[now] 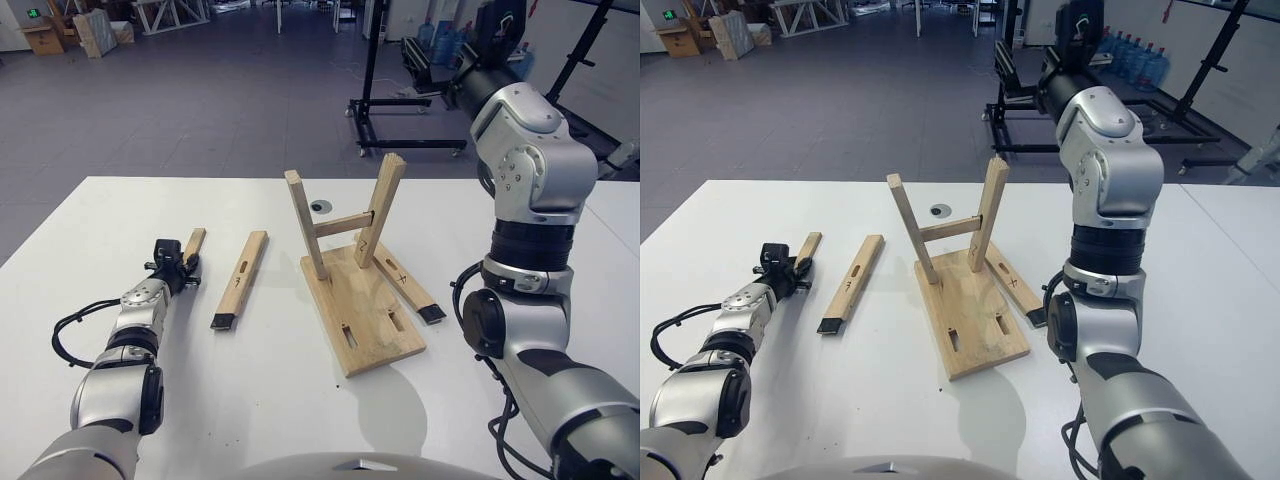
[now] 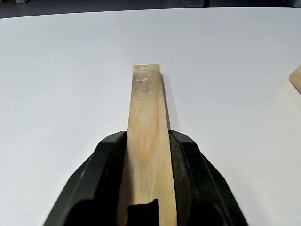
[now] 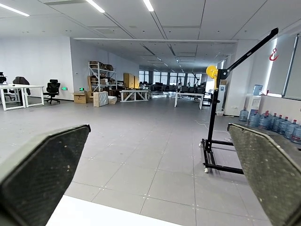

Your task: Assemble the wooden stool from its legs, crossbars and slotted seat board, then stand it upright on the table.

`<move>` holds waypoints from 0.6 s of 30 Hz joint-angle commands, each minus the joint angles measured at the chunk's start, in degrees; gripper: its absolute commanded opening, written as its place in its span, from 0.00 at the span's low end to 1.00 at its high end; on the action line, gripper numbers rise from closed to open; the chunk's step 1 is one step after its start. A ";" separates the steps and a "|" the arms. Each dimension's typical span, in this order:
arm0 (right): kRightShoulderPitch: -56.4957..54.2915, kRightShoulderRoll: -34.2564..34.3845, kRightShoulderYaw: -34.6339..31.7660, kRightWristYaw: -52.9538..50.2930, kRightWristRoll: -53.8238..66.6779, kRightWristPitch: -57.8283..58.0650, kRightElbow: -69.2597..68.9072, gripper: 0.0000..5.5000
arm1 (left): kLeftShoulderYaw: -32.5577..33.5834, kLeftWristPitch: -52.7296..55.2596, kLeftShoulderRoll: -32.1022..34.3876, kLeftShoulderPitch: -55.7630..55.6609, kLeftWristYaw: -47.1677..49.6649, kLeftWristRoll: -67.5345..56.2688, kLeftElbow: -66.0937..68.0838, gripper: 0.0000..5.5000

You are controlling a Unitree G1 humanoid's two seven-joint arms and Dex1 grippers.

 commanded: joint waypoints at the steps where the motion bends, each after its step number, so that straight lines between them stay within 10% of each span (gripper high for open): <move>1: 1.07 -0.08 0.49 -0.06 0.73 0.58 0.25 0.98 | 1.85 4.77 -2.02 5.03 0.22 -1.57 3.74 0.23; 8: 1.57 -0.46 0.84 -0.03 0.87 0.40 0.56 0.98 | 4.75 -0.16 -2.00 5.49 1.35 -4.42 -4.90 0.23; 14: -2.28 0.61 -14.11 4.64 18.35 11.44 8.82 0.98 | 1.67 9.76 5.41 9.27 -3.18 -9.08 -65.60 0.23; 18: -8.29 11.45 -22.26 3.19 39.55 28.10 12.27 0.98 | -4.59 16.28 5.00 2.86 -8.56 -12.19 -77.83 0.23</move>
